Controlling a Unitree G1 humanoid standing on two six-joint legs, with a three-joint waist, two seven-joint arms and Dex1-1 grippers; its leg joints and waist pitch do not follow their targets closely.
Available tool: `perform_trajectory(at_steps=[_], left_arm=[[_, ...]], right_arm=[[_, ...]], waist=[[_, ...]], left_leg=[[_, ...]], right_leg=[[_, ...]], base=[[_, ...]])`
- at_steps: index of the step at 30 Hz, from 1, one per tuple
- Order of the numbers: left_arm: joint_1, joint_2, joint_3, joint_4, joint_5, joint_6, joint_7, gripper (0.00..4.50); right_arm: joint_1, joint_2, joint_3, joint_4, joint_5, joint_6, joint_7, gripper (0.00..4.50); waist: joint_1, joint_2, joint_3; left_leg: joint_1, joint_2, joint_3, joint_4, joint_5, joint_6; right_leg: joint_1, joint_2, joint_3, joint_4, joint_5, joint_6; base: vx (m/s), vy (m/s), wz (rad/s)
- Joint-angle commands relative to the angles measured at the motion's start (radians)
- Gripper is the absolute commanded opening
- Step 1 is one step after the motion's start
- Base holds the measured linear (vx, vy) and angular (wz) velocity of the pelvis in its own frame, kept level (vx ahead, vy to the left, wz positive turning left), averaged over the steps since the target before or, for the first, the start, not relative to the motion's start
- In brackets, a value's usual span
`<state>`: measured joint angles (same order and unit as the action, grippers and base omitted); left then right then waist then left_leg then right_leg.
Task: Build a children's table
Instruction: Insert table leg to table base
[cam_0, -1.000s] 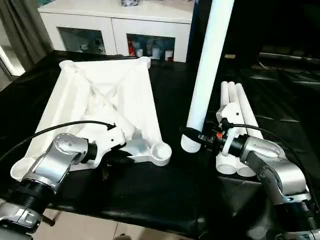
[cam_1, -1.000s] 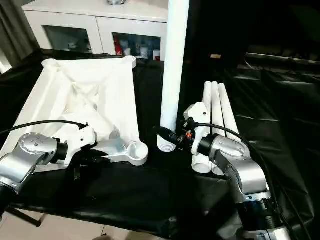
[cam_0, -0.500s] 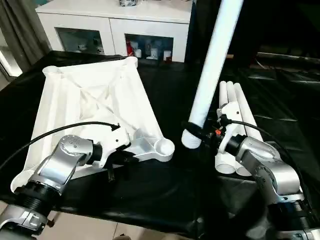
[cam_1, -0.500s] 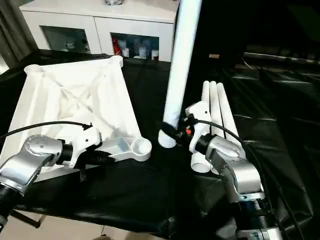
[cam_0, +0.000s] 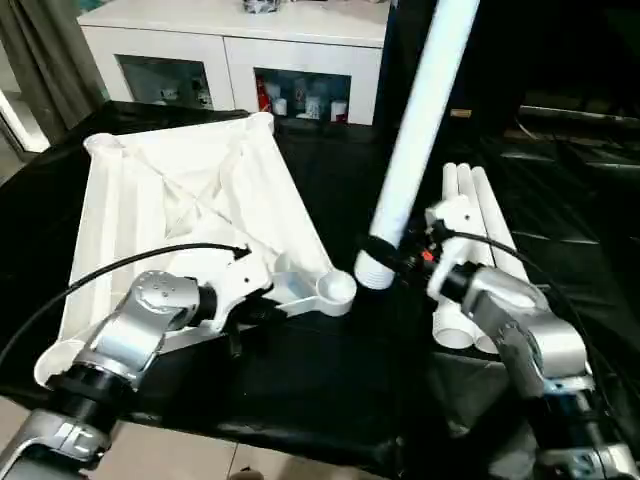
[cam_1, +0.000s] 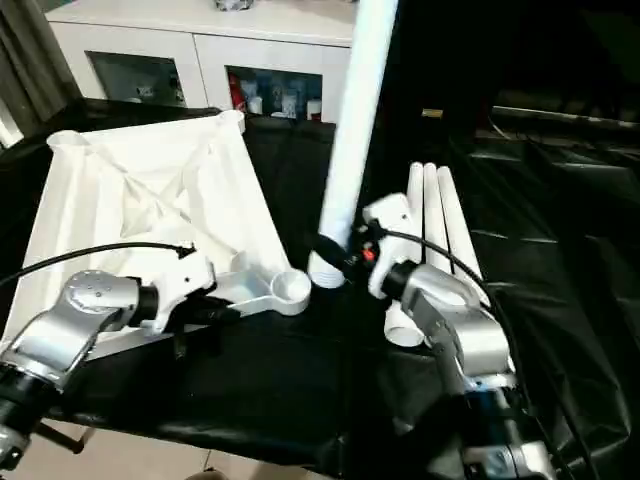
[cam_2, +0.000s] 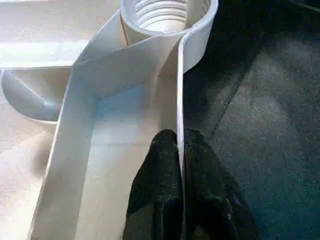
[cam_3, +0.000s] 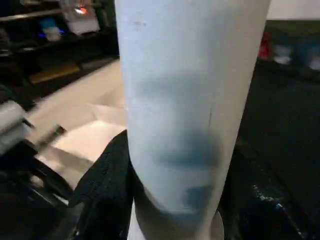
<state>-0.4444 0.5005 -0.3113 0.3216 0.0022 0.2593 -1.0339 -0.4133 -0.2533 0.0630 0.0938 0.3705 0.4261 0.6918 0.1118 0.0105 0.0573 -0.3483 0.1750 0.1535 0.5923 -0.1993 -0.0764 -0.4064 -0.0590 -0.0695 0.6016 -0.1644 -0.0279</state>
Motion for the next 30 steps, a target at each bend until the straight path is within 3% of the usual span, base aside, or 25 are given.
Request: perform_trajectory(at_steps=[1, 6, 8, 14, 20, 30], left_arm=[[-0.012, -0.030, 0.009, -0.004, -0.030, 0.001, 0.011, 0.00], [-0.014, -0.035, 0.005, -0.012, -0.026, 0.013, 0.004, 0.00], [-0.017, -0.039, -0.001, -0.011, -0.021, 0.012, 0.001, 0.00], [-0.032, -0.052, 0.001, 0.002, -0.018, 0.000, 0.000, 0.00], [-0.030, -0.055, 0.010, -0.002, -0.023, -0.008, -0.001, 0.00], [-0.018, -0.071, 0.041, -0.007, -0.044, -0.026, 0.005, 0.00]], right_arm=[[-0.020, -0.011, 0.032, -0.003, 0.032, 0.042, 0.067, 1.88], [-0.042, -0.013, 0.049, 0.042, 0.013, 0.028, 0.098, 1.88], [-0.056, -0.014, 0.053, 0.069, 0.008, 0.026, 0.114, 1.88], [-0.098, -0.003, 0.073, 0.155, -0.026, -0.009, 0.119, 1.88], [-0.127, 0.022, 0.068, 0.239, -0.043, -0.050, 0.108, 1.88], [-0.162, 0.061, 0.078, 0.375, -0.085, -0.126, 0.104, 1.88]], waist=[[0.003, -0.004, -0.068], [0.004, -0.005, -0.069], [0.003, -0.011, -0.070], [0.004, -0.013, -0.070], [0.003, -0.008, -0.070], [0.003, -0.009, -0.071]], left_leg=[[-0.004, 0.044, -0.007, -0.069, -0.132, 0.033], [-0.005, 0.044, -0.006, -0.069, -0.127, 0.028], [-0.006, 0.043, -0.005, -0.068, -0.126, 0.028], [-0.005, 0.044, -0.004, -0.067, -0.112, 0.033], [-0.005, 0.045, -0.004, -0.067, -0.118, 0.031], [-0.006, 0.046, -0.004, -0.067, -0.108, 0.035]], right_leg=[[0.057, -0.085, 0.053, -0.070, -0.303, -0.140], [0.057, -0.086, 0.052, -0.068, -0.277, -0.156], [0.059, -0.086, 0.052, -0.067, -0.283, -0.154], [0.056, -0.087, 0.052, -0.067, -0.291, -0.151], [0.056, -0.087, 0.052, -0.066, -0.282, -0.162], [0.058, -0.088, 0.051, -0.062, -0.254, -0.174]], base=[[0.000, 0.000, 0.00], [0.000, 0.000, 0.00], [0.000, 0.000, 0.00], [0.000, 0.000, 0.00], [0.000, 0.000, 0.00], [0.000, 0.000, 0.00]])
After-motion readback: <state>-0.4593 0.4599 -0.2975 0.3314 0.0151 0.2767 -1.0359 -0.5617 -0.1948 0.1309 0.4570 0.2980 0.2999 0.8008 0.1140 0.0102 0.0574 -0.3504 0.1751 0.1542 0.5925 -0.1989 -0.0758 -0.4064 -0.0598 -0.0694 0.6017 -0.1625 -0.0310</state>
